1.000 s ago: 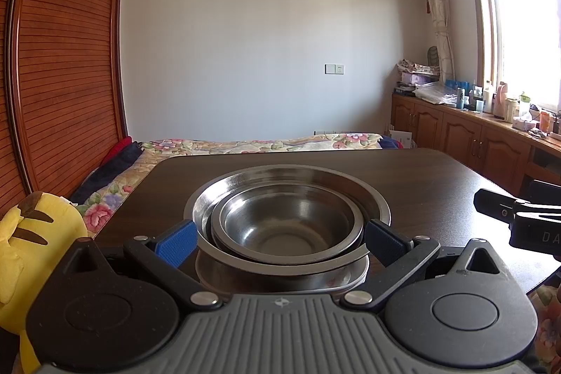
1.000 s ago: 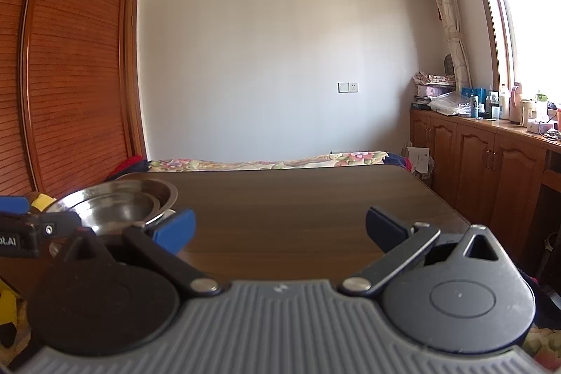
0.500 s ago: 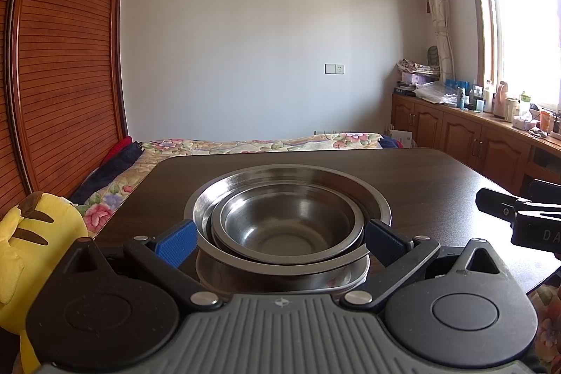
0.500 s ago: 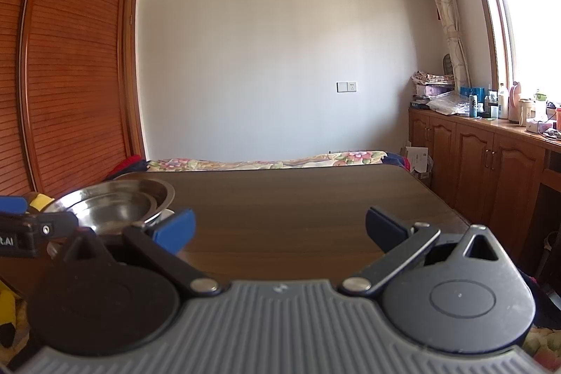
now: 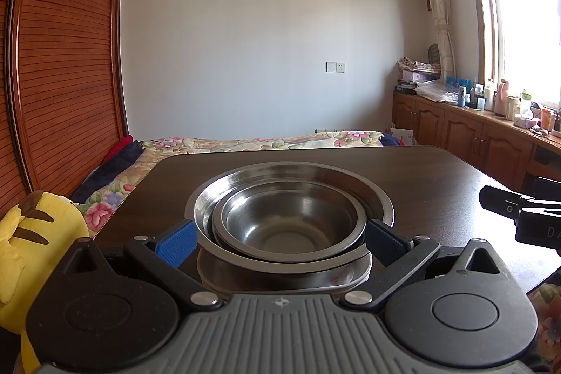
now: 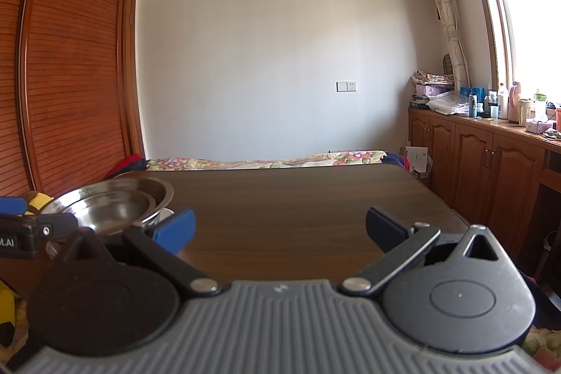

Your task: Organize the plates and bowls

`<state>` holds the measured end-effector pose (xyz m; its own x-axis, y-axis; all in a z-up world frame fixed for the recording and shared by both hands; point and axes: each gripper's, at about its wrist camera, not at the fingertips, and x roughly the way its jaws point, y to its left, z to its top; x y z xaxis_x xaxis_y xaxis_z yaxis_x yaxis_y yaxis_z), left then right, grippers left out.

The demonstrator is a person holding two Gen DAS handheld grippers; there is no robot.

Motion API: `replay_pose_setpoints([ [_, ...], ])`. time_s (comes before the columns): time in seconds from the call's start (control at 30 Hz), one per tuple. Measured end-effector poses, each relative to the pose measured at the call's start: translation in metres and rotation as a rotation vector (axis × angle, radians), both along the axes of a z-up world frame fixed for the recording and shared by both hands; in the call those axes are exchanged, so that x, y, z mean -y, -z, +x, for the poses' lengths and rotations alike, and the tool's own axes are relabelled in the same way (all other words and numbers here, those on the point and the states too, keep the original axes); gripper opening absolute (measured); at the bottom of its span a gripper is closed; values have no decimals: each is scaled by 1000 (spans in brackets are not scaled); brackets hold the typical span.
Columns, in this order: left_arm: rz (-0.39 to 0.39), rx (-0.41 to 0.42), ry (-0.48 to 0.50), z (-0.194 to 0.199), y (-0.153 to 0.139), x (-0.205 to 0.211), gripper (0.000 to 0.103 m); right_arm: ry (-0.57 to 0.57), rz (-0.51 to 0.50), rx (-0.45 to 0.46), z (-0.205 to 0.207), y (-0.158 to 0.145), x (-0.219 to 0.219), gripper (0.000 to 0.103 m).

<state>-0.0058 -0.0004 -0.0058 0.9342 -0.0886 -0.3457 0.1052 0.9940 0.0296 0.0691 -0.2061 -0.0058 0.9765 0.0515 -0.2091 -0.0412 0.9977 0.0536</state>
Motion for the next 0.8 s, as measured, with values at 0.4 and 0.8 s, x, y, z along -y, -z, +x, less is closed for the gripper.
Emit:
replay_pose_setpoints([
  [0.4, 0, 1, 1, 0, 0, 0, 103, 1, -2, 0, 0, 0, 0, 103],
  [0.8, 2, -4, 4, 1, 1, -1, 103, 0, -2, -1, 0, 0, 0, 103],
])
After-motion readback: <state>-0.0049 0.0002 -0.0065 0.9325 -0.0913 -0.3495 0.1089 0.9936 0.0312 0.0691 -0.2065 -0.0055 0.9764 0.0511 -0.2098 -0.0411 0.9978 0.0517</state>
